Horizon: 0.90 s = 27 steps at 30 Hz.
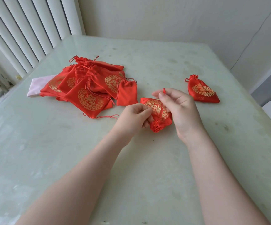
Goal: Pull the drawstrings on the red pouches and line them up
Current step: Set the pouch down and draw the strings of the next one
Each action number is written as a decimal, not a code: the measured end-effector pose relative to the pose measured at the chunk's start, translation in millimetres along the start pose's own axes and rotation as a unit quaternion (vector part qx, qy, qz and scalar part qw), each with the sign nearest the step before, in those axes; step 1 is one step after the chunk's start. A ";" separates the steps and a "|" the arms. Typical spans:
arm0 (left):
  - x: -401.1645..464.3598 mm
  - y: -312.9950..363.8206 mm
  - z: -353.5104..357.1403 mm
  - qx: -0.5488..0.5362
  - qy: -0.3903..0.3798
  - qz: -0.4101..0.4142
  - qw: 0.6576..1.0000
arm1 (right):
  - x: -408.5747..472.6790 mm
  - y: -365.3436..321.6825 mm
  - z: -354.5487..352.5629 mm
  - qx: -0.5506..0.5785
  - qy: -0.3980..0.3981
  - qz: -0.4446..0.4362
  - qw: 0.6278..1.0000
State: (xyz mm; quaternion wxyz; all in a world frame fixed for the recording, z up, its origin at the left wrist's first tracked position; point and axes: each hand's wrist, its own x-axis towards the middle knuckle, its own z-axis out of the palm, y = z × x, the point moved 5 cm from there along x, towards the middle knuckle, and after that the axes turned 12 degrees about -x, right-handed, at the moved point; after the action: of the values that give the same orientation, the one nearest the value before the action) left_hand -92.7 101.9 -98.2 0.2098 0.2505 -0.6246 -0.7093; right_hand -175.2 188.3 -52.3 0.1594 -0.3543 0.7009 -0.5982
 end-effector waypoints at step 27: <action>-0.3 4.2 -5.8 -0.041 -0.036 -0.033 0.998 | 1.0 18.1 -2.5 -0.279 -0.152 -0.010 0.948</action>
State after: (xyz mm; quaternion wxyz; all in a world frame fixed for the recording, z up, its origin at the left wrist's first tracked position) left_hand -89.0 97.0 -94.6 0.1734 0.2362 -0.5939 -0.7493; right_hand -183.0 190.0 -68.8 0.1531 -0.4782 0.8038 -0.3190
